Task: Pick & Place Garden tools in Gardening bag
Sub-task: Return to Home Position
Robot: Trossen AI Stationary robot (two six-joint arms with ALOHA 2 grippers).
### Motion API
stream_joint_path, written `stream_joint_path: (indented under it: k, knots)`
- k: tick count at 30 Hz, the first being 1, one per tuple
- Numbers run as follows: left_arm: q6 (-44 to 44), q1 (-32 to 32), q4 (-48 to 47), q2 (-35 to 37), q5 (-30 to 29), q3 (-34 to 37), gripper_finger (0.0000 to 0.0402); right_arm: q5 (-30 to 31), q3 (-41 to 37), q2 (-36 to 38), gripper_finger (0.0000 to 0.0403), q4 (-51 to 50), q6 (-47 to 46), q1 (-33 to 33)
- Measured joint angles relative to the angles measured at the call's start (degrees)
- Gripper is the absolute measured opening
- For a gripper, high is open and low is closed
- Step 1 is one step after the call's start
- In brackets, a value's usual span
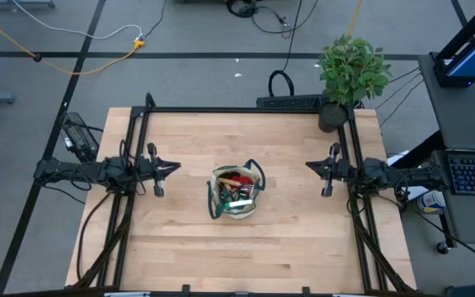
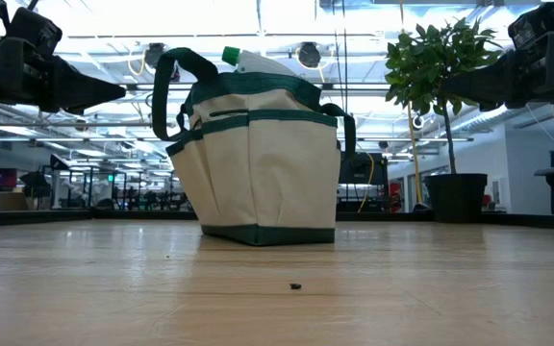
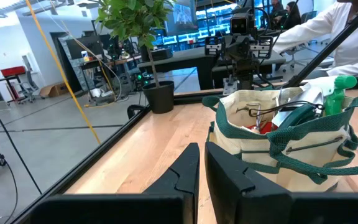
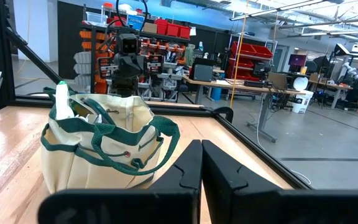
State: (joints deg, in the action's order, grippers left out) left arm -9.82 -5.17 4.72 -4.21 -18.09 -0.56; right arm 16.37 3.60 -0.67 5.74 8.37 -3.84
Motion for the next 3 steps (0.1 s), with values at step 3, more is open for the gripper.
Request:
stream_joint_path:
  k: [3]
  knots:
    - [0.0, 0.0, -0.01, -0.01, 0.0, 0.0, 0.0033, -0.01, 0.02, 0.0, 0.0, 0.0, 0.01, -0.01]
